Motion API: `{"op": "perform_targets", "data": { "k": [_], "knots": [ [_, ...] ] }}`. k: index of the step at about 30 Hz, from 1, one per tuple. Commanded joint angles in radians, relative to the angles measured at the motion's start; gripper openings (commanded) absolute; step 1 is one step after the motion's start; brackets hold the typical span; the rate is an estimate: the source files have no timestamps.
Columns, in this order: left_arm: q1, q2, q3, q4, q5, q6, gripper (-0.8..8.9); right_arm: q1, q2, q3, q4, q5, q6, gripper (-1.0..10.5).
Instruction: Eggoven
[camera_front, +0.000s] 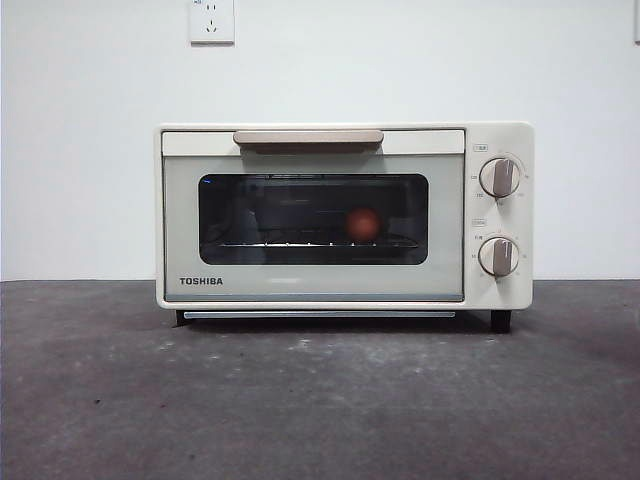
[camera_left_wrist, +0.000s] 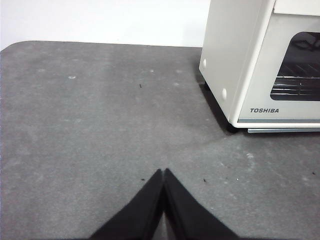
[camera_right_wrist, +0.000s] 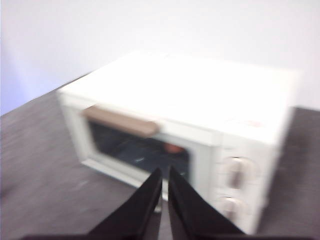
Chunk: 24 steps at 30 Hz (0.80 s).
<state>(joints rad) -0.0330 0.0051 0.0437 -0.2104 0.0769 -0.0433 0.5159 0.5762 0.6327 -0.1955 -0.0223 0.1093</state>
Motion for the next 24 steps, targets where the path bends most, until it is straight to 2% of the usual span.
{"op": "perform_targets", "data": {
  "k": [1,6,11,18,24],
  "knots": [
    [0.001,-0.001,-0.021,-0.018,0.001,-0.003,0.06,-0.110,-0.063,-0.068,0.011,-0.003,-0.025,0.0],
    [0.001,-0.001,-0.021,-0.017,0.001,-0.003,0.06,-0.303,-0.250,-0.245,0.148,-0.002,-0.084,0.0],
    [0.001,-0.001,-0.021,-0.017,0.001,-0.003,0.06,-0.405,-0.399,-0.409,0.275,-0.001,-0.129,0.0],
    [0.001,-0.001,-0.021,-0.017,0.001,-0.003,0.06,-0.494,-0.535,-0.562,0.285,0.005,-0.128,0.0],
    [0.001,-0.001,-0.021,-0.017,0.001,-0.002,0.06,-0.504,-0.573,-0.622,0.251,0.004,-0.126,0.0]
  ]
}}
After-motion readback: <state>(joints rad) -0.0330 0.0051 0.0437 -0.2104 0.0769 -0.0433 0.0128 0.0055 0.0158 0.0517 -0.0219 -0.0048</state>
